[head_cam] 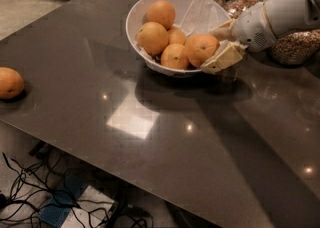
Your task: Pick orange from white bowl
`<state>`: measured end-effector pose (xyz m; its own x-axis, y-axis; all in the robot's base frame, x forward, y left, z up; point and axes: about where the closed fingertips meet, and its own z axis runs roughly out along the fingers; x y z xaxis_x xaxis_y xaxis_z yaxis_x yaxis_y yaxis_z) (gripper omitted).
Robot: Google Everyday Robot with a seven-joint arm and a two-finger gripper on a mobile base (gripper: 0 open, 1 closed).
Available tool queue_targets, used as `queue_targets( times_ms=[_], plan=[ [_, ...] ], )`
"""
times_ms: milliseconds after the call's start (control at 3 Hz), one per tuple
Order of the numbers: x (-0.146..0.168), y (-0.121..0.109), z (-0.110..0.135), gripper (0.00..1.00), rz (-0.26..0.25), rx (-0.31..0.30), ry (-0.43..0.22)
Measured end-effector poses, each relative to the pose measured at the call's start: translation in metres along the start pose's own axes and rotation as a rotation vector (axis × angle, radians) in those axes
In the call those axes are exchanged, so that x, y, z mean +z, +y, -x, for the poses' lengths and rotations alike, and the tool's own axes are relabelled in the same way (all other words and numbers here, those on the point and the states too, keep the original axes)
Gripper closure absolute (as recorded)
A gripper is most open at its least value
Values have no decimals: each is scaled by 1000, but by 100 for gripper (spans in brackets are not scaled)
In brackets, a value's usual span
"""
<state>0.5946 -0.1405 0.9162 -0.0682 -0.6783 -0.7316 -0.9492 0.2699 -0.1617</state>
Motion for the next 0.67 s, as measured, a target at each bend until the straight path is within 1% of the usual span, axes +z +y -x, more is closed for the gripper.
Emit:
queue_targets(
  times_ms=[333,667],
  plan=[
    [9,0,8,33,-6,-17,7],
    [14,0,14,52,-16,-25,7]
  ],
)
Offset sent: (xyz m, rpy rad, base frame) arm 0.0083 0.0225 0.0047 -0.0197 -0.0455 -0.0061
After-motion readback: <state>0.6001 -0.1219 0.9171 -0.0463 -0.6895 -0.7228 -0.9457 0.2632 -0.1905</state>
